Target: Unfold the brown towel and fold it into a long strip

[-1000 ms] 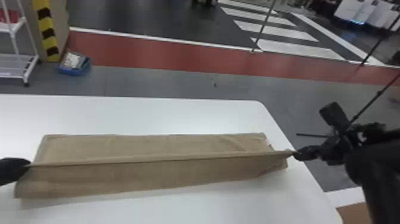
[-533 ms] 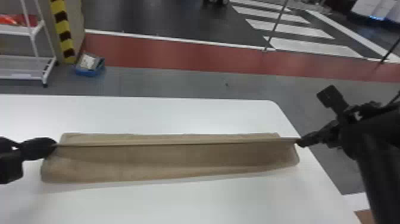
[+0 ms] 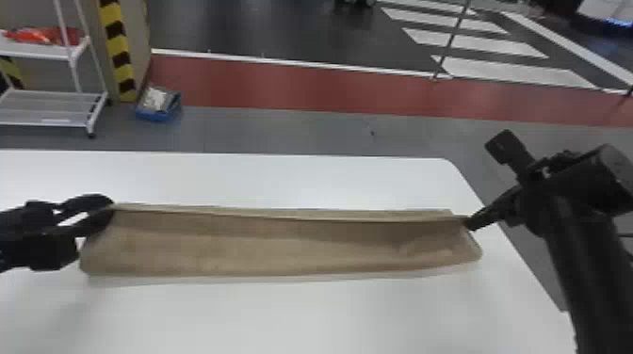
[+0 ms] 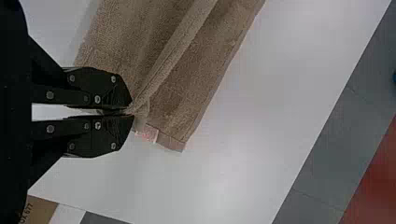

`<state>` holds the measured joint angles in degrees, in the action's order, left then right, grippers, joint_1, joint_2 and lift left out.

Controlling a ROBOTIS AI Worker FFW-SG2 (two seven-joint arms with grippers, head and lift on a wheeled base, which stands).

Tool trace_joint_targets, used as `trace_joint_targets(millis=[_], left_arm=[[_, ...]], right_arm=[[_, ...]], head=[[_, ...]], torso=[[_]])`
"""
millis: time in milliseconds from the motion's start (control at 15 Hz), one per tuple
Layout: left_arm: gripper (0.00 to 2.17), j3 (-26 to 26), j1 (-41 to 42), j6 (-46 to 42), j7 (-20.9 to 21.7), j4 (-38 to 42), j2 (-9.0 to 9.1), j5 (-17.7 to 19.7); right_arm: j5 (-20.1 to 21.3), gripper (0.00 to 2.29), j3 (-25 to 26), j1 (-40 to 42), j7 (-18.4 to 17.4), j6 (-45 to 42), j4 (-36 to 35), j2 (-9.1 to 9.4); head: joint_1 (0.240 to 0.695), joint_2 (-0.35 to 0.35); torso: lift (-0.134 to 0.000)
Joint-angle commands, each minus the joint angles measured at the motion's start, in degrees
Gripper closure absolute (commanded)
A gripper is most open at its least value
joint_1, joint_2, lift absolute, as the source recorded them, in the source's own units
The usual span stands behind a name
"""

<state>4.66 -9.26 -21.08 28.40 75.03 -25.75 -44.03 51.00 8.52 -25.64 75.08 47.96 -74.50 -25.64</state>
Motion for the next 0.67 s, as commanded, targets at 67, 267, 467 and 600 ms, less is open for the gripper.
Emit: trace_joint_targets(millis=[67,267,467,600], left_arm=[[0.0,0.5,1.0,0.0,-3.4,-0.1,0.08,0.1],[0.0,0.3,2.0,-0.2,-5.7,0.3,0.52,0.3],[0.0,-1.8,4.1,-0.7,-7.7,1.5,0.61,1.8],[0.01,-6.0,7.2,-0.9,-10.0,4.0,1.49,6.8]], right_arm=[[-0.5,0.0,-0.2,0.0,-10.1,3.2,0.3,2.61],[-1.9,0.05,0.9,0.7,-20.1,3.7,-0.2,4.2],[-4.6,0.06,2.7,4.5,-24.1,5.4,-5.8,4.99],[-9.6,0.07,7.3,11.0,-26.8,7.2,-14.3,5.69]], head=[[0.695,-0.237],[0.695,-0.252],[0.695,-0.263],[0.695,-0.26]], torso=[[-0.123],[-0.123],[-0.123],[-0.123]])
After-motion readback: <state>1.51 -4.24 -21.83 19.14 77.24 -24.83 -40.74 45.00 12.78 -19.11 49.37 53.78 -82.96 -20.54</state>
